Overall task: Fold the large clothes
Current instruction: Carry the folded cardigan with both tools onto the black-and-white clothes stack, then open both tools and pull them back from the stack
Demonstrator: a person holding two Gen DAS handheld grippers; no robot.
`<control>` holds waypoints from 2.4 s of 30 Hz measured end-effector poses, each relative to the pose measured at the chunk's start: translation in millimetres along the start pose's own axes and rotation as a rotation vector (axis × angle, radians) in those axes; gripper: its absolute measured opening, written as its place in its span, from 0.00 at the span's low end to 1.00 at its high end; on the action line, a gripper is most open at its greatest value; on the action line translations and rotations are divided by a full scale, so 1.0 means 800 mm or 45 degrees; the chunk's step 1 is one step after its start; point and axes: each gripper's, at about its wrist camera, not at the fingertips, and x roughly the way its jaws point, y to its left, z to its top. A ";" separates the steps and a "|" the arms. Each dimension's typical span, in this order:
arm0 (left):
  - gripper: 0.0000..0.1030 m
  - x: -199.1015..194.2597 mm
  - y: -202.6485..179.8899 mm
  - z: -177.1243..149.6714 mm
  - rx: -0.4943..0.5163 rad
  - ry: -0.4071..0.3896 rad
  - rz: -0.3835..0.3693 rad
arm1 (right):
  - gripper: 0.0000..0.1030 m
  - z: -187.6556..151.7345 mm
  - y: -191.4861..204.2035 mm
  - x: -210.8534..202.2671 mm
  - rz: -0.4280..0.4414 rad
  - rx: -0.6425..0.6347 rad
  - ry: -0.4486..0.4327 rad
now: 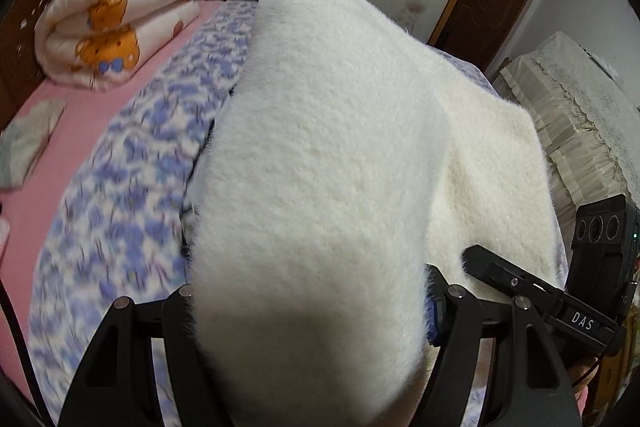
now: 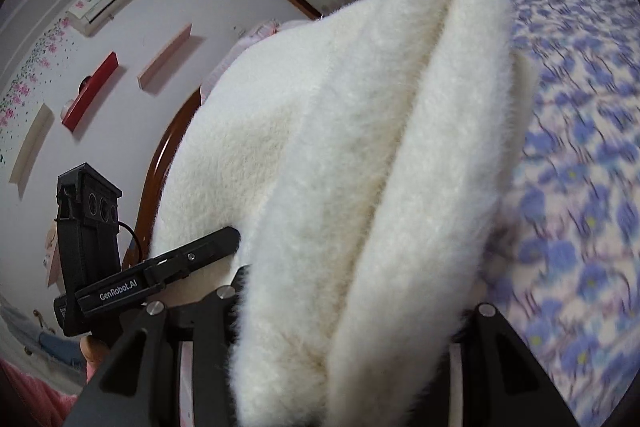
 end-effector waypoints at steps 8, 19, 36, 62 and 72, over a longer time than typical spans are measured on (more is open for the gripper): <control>0.68 0.110 0.083 0.106 0.024 0.009 -0.106 | 0.41 0.080 -0.050 0.105 0.024 0.014 -0.016; 0.74 0.277 0.172 0.081 -0.011 0.150 -0.301 | 0.42 0.068 -0.201 0.247 0.125 0.236 0.222; 0.79 0.258 0.158 0.069 0.033 0.131 -0.188 | 0.55 0.072 -0.187 0.201 -0.001 0.244 0.263; 0.79 0.127 0.096 -0.020 0.192 0.015 0.472 | 0.15 -0.043 -0.068 0.092 -0.890 -0.115 0.007; 0.80 0.074 0.016 -0.240 -0.147 0.214 0.157 | 0.16 -0.227 -0.105 -0.043 -0.914 -0.041 0.172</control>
